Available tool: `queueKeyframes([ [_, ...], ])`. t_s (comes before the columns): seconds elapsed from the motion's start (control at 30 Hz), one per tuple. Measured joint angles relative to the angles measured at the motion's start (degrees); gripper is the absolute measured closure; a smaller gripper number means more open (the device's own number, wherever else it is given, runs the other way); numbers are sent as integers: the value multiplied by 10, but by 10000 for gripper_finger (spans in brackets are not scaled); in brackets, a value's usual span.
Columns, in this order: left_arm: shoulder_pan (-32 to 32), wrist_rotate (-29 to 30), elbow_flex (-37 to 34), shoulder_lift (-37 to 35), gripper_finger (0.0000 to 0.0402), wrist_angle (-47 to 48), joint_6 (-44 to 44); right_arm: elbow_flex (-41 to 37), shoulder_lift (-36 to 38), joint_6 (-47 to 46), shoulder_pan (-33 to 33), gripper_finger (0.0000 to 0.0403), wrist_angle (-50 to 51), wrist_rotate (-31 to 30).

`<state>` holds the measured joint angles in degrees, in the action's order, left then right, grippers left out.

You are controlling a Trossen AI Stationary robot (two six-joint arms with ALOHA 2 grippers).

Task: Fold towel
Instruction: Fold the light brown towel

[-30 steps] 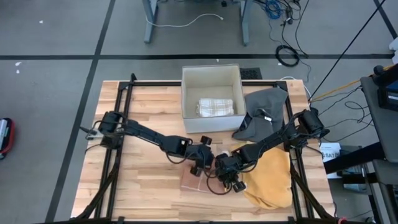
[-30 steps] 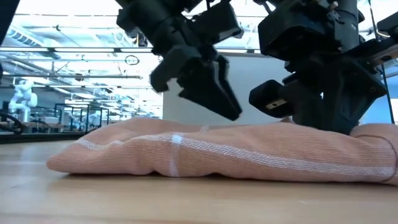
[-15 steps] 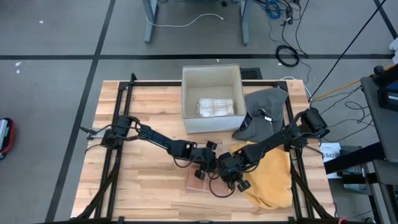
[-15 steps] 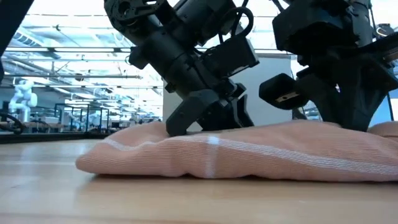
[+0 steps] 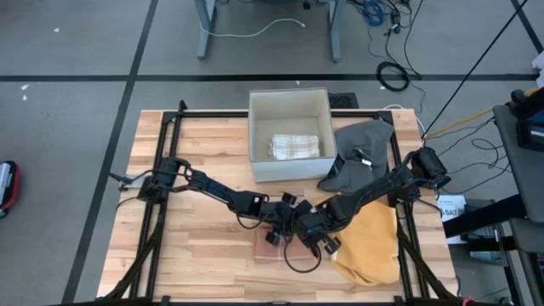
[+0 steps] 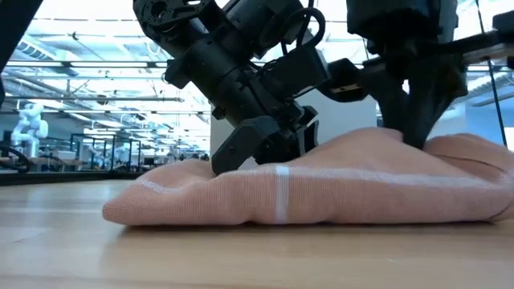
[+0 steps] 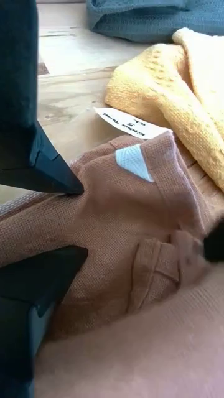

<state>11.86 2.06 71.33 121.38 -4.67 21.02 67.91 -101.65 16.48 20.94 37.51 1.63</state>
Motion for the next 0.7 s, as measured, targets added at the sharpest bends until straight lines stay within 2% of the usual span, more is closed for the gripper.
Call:
queueKeyframes([
  [0.2,0,-20,0,1,239,-1,1,-9,1,36,-19,395,-9,-80],
  [0.43,0,-26,0,1,239,-2,1,-11,-8,54,-28,395,-11,-70],
  [0.7,0,-27,0,1,239,0,-2,-52,-12,61,-42,394,-49,-71],
])
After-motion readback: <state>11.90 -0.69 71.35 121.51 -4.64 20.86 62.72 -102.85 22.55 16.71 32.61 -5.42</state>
